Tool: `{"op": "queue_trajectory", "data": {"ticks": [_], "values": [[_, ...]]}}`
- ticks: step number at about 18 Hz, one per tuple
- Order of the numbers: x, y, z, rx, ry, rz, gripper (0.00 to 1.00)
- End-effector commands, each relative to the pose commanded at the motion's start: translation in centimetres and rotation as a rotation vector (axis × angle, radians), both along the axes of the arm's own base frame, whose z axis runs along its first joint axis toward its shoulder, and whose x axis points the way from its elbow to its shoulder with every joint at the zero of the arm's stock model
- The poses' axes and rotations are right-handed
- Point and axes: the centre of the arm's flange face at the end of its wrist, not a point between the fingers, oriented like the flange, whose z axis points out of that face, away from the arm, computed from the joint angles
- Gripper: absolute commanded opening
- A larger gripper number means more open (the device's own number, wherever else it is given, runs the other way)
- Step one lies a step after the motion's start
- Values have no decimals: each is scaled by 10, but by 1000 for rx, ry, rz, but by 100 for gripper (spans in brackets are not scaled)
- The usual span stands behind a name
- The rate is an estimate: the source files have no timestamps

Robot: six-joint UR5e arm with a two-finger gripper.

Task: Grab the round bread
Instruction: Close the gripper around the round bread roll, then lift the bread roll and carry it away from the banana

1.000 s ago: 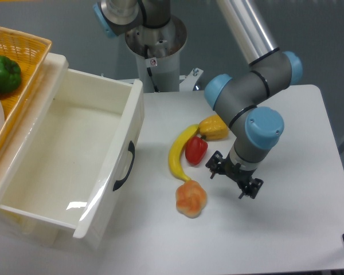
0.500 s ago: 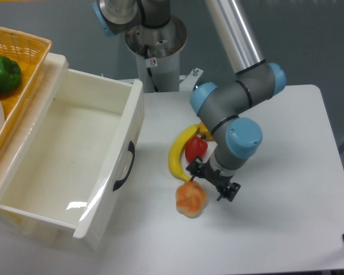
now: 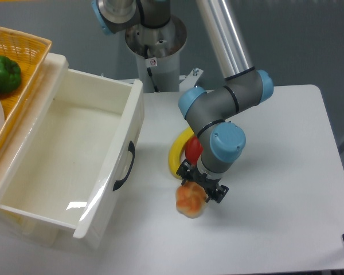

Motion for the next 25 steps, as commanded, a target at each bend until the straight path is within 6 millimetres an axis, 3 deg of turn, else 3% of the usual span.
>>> {"op": "queue_trajectory", "data": {"ticks": [1,2,7,11,14,17,20,25], "values": [[-1,1,2,3,4,0,13],[-4,0,6,7,10,2,10],[-11,4,12,14,26,3,7],[-31,3,33,36,63,14,0],[-53,-6,51,27,103,10,0],[-72,-12,74,-28,116,-113,0],[-105,-24,98,-43,91,-139,0],[-126,-29,120,-105,59,-234,0]]}}
